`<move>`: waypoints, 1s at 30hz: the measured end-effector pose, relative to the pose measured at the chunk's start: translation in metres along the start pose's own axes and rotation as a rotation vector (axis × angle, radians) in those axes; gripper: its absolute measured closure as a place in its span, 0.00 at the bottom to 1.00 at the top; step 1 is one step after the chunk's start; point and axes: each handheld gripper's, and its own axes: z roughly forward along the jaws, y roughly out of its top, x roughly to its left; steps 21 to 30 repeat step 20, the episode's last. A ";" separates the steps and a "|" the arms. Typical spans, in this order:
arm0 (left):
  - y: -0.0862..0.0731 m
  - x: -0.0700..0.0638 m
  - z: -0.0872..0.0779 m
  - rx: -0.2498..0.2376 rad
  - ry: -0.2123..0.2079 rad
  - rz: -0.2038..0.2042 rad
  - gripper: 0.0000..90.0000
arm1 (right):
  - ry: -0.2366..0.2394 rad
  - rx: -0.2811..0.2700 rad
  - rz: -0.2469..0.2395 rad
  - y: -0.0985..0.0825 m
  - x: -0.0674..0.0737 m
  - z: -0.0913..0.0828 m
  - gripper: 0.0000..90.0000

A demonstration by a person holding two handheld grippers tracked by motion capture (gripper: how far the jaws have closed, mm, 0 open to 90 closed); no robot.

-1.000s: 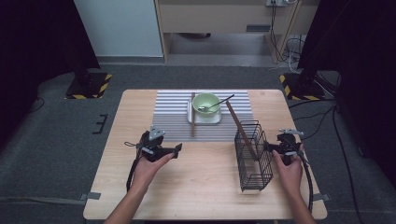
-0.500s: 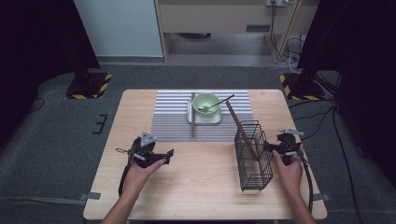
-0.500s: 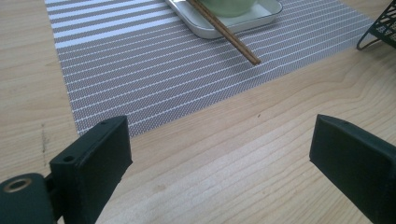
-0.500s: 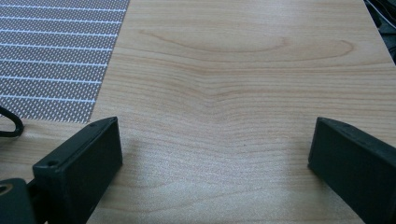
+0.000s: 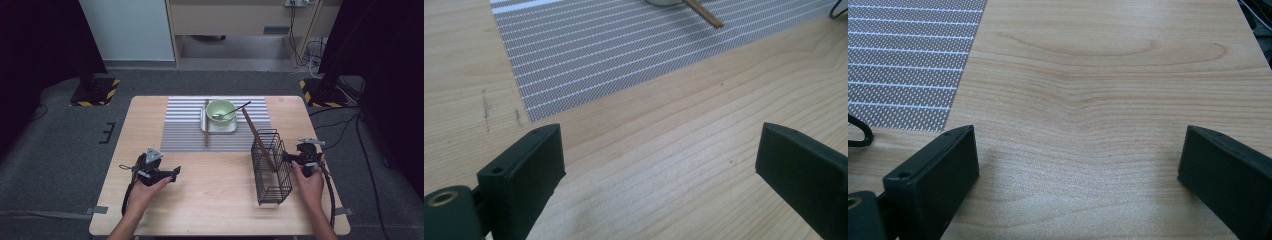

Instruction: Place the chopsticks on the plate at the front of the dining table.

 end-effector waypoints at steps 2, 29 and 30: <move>-0.004 0.002 0.001 0.022 0.011 0.015 0.05 | 0.000 0.000 0.001 0.000 0.000 0.000 0.03; -0.026 0.016 0.020 0.109 0.100 -0.003 0.02 | 0.021 0.002 -0.021 0.000 0.003 0.000 0.02; -0.026 0.016 0.020 0.109 0.100 -0.003 0.02 | 0.021 0.002 -0.021 0.000 0.003 0.000 0.02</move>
